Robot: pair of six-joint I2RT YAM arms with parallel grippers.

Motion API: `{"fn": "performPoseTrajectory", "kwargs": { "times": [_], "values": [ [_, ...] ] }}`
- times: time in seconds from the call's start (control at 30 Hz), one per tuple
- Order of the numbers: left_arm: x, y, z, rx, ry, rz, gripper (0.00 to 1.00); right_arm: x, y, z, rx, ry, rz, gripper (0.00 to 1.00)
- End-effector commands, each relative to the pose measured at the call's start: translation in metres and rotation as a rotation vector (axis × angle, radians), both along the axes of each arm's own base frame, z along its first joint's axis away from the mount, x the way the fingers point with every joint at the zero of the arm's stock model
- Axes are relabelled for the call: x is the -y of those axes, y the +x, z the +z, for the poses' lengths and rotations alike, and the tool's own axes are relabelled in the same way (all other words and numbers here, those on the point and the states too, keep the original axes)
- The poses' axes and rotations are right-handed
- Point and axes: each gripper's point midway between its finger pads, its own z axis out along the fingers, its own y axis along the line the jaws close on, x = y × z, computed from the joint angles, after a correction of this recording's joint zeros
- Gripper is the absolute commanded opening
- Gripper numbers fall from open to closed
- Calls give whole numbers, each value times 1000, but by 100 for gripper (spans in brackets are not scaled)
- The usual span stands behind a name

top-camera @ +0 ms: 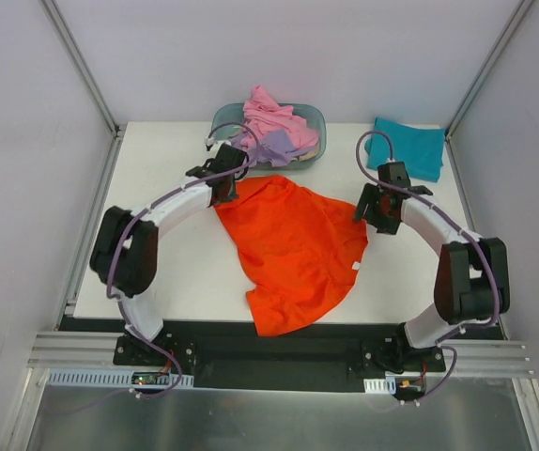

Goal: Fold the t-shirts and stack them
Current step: Flatten the tshirt out

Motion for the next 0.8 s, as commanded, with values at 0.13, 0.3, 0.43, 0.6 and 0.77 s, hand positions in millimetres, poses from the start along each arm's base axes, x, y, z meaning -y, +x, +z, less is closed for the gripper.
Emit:
{"fn": "performPoseTrajectory", "kwargs": {
  "times": [0.13, 0.3, 0.43, 0.6, 0.77],
  "values": [
    [-21, -42, 36, 96, -95, 52, 0, 1, 56, -18, -22, -78, 52, 61],
    [-27, -48, 50, 137, -98, 60, 0, -5, 57, -38, -67, -56, 75, 50],
    [-33, -49, 61, 173, -89, 78, 0, -22, 57, -40, -53, 26, 123, 20],
    [-43, -51, 85, 240, -80, 92, 0, -28, 62, -6, 89, 36, 175, 1],
    [-57, -63, 137, 371, -95, 90, 0, -29, 66, 72, 333, -4, 218, 1]
  ]
}}
